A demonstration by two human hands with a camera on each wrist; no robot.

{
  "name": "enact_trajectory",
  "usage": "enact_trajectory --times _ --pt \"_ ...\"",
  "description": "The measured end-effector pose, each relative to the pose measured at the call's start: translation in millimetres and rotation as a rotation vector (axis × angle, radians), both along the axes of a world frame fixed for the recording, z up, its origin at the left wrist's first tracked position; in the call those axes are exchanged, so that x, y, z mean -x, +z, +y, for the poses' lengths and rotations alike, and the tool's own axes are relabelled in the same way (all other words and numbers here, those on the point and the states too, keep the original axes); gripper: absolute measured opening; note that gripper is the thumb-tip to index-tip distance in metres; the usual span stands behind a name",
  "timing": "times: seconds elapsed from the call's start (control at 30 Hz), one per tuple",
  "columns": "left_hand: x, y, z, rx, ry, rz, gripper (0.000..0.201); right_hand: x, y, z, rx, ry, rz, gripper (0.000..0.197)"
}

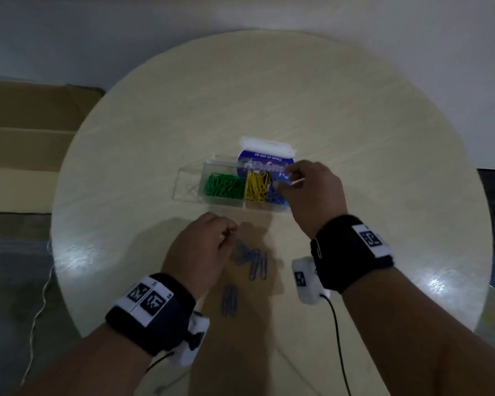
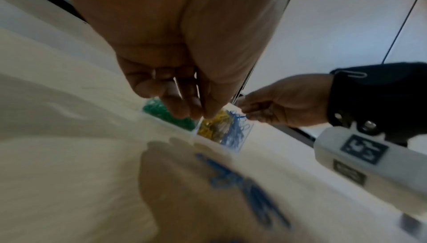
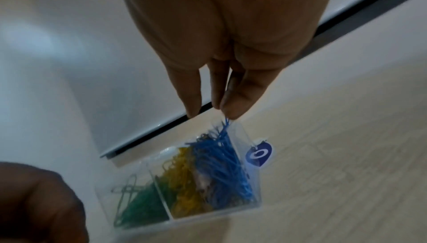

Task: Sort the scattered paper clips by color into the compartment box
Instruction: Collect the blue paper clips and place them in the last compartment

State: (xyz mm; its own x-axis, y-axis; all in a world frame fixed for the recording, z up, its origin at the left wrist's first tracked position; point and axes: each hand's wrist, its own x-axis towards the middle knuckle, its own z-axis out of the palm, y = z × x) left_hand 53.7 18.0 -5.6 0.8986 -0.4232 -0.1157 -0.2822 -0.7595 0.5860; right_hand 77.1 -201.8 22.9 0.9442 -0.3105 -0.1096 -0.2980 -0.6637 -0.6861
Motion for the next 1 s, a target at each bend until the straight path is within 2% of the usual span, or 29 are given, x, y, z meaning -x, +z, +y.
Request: enact_trajectory --times 0.13,0.2,0.27,0.33,0.4,0.5,0.57,0.63,0.73,0.87,1.0 --pt "9.1 -22.5 14.2 -0.164 -0.432 -0.165 0.045 10.4 -13.1 2.6 0.296 0.150 -0.036 0.022" --pt "10.1 -28.7 17.6 -0.186 -0.509 -0.159 0.045 20.2 -17.5 3.9 0.327 0.154 -0.090 0.024" --pt "11.4 -30.9 22.8 -0.141 -0.489 -0.160 0.033 34.0 -17.7 6.3 0.342 0.128 -0.145 0.027" --pt "12.8 -27.6 26.8 -0.186 -0.453 -0.197 0.026 52.7 -18.4 9.5 0.283 0.070 -0.177 0.020" --pt "15.8 -21.7 28.5 -0.211 -0.389 -0.195 0.026 72.5 -22.1 17.3 0.177 0.030 -0.070 0.012" --pt "22.6 -20.4 27.5 -0.171 -0.309 -0.200 0.015 92.0 -35.7 35.5 0.160 0.110 0.261 0.028" --pt "25.7 -22.4 30.8 -0.176 -0.275 -0.185 0.009 98.2 -42.6 45.8 0.192 0.182 0.306 0.032" --pt "28.5 -24.0 38.3 -0.182 -0.197 -0.147 0.001 101.0 -44.9 49.6 0.229 0.209 0.259 0.024" --pt "34.6 -18.4 46.6 -0.203 -0.075 -0.026 0.003 101.5 -41.8 45.4 0.240 0.173 0.245 0.011" --pt "56.5 -7.4 42.4 -0.247 -0.044 0.083 0.013 97.5 -35.3 41.7 0.225 0.100 0.260 0.013" --pt "77.4 5.2 24.0 -0.409 -0.090 0.142 0.033 84.0 -29.7 60.7 0.261 0.162 0.305 0.040"
